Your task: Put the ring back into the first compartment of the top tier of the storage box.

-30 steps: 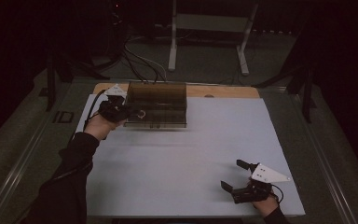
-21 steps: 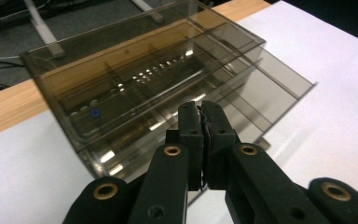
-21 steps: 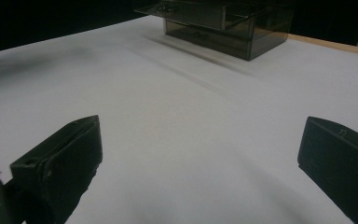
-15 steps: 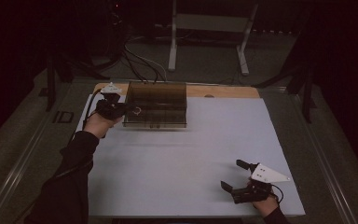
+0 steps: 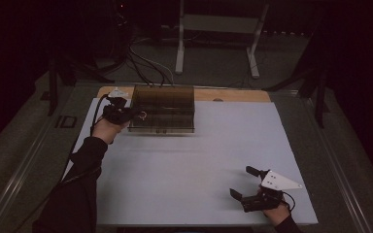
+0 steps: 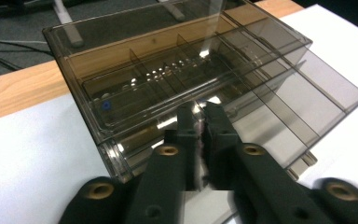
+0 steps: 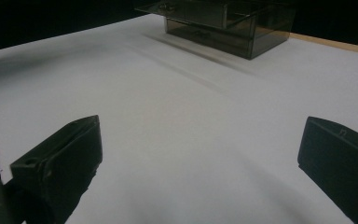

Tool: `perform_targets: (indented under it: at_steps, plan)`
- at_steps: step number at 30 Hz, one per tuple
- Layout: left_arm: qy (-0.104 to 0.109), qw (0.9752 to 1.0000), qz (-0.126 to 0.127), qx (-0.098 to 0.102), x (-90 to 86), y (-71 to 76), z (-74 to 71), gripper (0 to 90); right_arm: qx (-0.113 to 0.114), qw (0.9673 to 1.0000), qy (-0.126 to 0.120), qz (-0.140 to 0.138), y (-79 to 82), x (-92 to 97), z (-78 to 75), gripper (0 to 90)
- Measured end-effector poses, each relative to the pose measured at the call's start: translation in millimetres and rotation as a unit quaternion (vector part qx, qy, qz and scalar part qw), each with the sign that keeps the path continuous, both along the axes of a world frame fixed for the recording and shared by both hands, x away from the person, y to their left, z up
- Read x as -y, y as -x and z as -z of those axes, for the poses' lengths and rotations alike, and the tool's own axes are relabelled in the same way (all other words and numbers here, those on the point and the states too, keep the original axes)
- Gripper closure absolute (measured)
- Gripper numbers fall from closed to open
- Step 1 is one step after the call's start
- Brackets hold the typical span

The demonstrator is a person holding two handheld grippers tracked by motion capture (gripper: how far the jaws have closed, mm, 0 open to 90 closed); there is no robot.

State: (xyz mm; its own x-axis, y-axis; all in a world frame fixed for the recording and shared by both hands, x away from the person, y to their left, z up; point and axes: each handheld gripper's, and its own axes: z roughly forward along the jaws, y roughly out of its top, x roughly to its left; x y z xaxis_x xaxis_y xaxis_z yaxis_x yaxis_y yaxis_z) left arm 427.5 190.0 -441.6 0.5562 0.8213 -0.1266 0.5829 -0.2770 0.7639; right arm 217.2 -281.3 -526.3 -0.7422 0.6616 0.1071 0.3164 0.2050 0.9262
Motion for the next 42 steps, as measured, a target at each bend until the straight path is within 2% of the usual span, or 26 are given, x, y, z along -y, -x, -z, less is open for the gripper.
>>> perform_targets:
  at_steps: [4, 10, 13, 14, 23, 24, 25, 26, 27, 29, 32, 37, 39, 42]
  plan:
    - [-0.002, 1.0, 0.005, -0.003, 2.8, 1.2, -4.7, 53.8, 0.0, 1.0, 0.0, 0.001, -0.1, 0.1, 0.0, 0.0]
    - [0.0, 1.0, 0.007, 0.005, 5.5, 5.1, -15.6, 40.1, 0.001, 1.0, 0.0, 0.0, 0.1, 0.0, -0.2, 0.0]
    - [-0.003, 1.0, 0.005, 0.005, 6.1, 6.7, -18.4, 33.0, 0.002, 1.0, 0.0, 0.0, 0.2, 0.3, -0.4, 0.0]
    - [-0.01, 0.9999, 0.002, 0.008, 6.4, 8.6, -21.1, 29.1, 0.002, 1.0, 0.0, 0.0, 0.0, 0.7, -0.3, 0.0]
    - [-0.009, 0.9999, 0.0, 0.009, 3.9, 15.7, -33.7, 16.6, 0.001, 1.0, 0.001, 0.001, 0.0, 0.3, -0.1, 0.0]
    - [-0.003, 0.9999, 0.01, 0.008, 2.7, 16.4, -35.0, 15.9, 0.001, 1.0, 0.0, 0.001, -0.1, 0.3, 0.0, 0.0]
    - [-0.001, 0.9999, 0.014, 0.006, 2.3, 16.7, -36.2, 9.1, 0.001, 1.0, 0.001, 0.001, -0.1, 0.3, 0.0, 0.0]
    - [-0.001, 0.9999, 0.014, 0.006, 2.3, 16.7, -36.2, 6.3, 0.001, 1.0, 0.001, 0.001, -0.1, 0.3, 0.0, 0.0]
    - [0.004, 0.9995, 0.03, 0.004, 1.1, 17.8, -37.6, 2.7, 0.001, 1.0, 0.001, 0.001, 0.0, 0.2, 0.1, 0.0]
    - [0.005, 0.9996, 0.028, 0.007, 1.2, 18.6, -38.4, 2.4, 0.002, 1.0, 0.001, 0.001, 0.0, 0.3, 0.1, 0.0]
    - [0.014, 0.999, 0.04, 0.012, 0.5, 21.5, -41.9, 1.0, 0.001, 1.0, 0.0, 0.001, -0.2, 0.5, -0.1, 0.0]
    - [0.007, 0.9982, 0.056, 0.022, 2.1, 24.8, -42.8, 1.0, 0.002, 1.0, 0.001, 0.0, -0.5, 0.0, 0.4, 0.0]
    - [0.0, 0.9977, 0.059, 0.032, 1.3, 27.5, -43.8, 1.0, -0.001, 1.0, 0.002, 0.001, -0.7, 0.7, 0.5, 0.0]
    - [0.002, 0.9972, 0.063, 0.04, -0.5, 31.4, -44.5, 1.0, 0.002, 1.0, -0.001, 0.0, -0.4, 0.1, -0.5, 0.0]
